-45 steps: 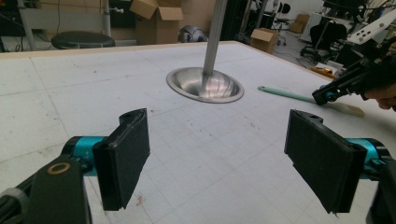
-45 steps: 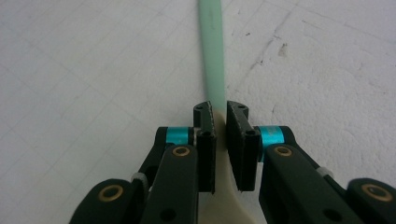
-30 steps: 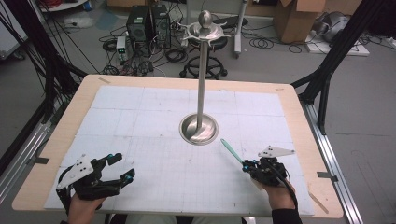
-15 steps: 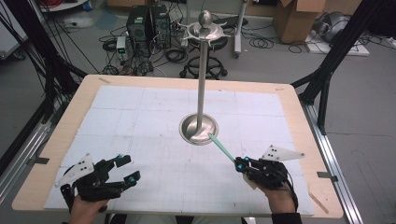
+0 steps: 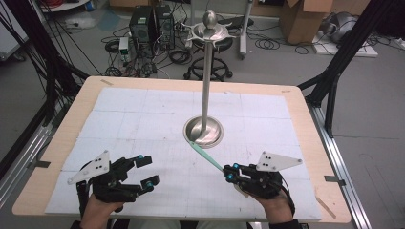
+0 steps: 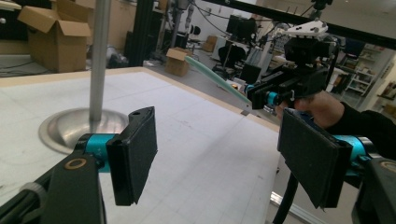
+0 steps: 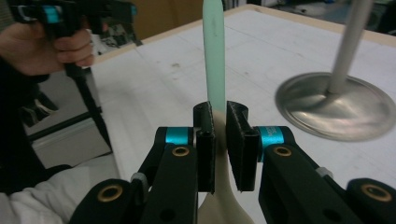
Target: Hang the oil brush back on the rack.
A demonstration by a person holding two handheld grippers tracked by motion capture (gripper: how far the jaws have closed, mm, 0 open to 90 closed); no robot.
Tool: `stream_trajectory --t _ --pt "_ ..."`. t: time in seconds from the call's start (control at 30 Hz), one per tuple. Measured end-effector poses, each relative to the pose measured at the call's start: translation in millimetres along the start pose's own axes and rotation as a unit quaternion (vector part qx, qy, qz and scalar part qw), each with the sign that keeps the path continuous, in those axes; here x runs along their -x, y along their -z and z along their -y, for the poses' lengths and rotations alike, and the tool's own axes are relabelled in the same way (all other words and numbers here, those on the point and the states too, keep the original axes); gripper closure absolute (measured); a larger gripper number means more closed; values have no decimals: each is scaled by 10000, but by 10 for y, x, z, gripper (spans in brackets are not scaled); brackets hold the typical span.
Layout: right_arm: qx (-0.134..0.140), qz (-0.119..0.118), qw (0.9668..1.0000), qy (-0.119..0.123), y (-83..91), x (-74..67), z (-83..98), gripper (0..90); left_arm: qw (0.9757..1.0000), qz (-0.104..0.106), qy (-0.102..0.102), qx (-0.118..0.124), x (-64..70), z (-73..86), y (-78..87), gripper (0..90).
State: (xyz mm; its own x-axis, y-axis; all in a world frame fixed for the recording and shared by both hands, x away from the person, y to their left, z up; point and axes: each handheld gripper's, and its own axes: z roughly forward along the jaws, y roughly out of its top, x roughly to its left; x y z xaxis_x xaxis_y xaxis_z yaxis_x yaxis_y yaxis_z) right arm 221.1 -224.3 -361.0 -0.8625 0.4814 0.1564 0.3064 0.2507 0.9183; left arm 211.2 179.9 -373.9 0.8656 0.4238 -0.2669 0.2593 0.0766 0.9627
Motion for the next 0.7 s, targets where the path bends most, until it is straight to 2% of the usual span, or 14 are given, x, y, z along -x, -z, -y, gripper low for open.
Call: stream_trajectory --t 0.1,0.2,0.23,0.27,0.33,0.43,0.57,0.7 --pt "66 -123 9999 55 -21 -37 -24 820 10000 46 -31 -27 21 -47 -85 305" --pt "208 -364 9991 107 -49 -102 -56 820 9999 150 -64 -45 47 -83 -157 335" --pt "208 -364 9991 107 -49 -102 -56 820 9998 197 -54 -40 56 -90 -179 335" --pt "289 -486 9983 126 -59 -123 -64 820 9997 241 -65 -38 62 -97 -200 355" --pt "332 -558 9978 134 -66 -127 -68 820 9995 307 -44 -25 72 -113 -242 359" --pt "342 -685 9969 172 -84 -147 -71 819 9993 360 -53 -16 84 -132 -282 376" --pt "506 -895 9945 190 -97 -177 -80 819 9986 518 -42 55 101 -160 -308 409" --pt "578 -1004 9931 205 -105 -188 -81 819 9978 649 -15 107 114 -165 -332 435"
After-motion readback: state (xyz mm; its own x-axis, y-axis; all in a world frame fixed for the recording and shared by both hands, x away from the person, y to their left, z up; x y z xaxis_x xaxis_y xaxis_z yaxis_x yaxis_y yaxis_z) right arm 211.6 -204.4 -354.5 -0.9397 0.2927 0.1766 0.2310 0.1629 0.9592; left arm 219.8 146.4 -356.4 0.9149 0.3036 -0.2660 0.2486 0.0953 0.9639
